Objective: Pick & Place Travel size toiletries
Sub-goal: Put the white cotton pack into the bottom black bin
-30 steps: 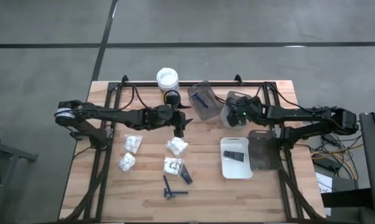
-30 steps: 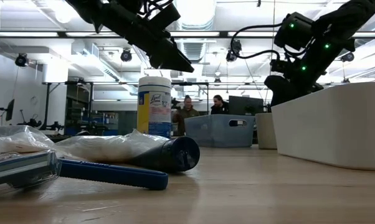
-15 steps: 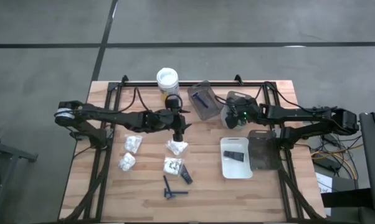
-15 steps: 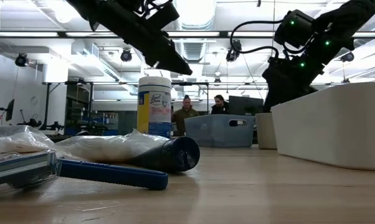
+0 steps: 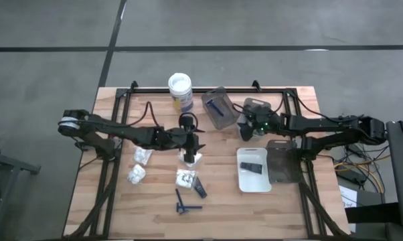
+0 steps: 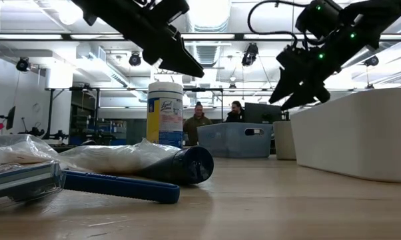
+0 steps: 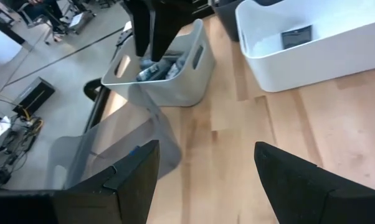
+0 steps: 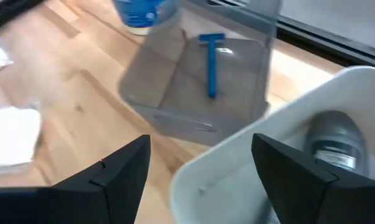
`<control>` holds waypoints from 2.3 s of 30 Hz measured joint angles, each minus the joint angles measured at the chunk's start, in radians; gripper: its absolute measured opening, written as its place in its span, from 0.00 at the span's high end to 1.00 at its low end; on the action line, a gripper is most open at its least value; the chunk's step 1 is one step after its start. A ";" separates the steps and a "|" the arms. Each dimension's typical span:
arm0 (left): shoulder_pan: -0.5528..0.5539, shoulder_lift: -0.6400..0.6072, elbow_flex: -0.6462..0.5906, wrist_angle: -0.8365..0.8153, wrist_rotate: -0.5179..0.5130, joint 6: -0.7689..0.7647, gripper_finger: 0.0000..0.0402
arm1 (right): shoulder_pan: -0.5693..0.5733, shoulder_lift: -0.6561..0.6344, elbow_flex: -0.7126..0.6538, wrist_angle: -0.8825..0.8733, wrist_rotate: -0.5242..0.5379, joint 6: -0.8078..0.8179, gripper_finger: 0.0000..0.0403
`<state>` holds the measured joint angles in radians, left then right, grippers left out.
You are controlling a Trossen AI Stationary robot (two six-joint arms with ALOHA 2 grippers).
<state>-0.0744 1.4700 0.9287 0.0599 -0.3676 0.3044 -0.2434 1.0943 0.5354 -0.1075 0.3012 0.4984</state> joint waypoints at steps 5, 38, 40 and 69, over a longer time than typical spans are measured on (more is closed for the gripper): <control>-0.026 0.000 0.000 -0.016 0.000 -0.034 0.34 | 0.055 0.000 0.000 0.029 0.000 0.000 0.37; -0.085 0.066 -0.137 -0.266 -0.021 -0.489 0.34 | 0.333 0.021 -0.005 0.125 -0.001 0.002 0.31; -0.085 0.066 -0.163 -0.217 -0.021 -0.494 0.34 | 0.333 0.021 -0.005 0.122 -0.013 0.015 0.30; -0.076 0.066 -0.359 0.169 -0.020 -0.674 0.83 | 0.333 0.020 0.011 0.263 -0.040 0.019 0.29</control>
<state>-0.1509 1.5364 0.5694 0.2287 -0.3873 -0.3695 0.0895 1.1141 0.5461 0.1554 0.2607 0.5171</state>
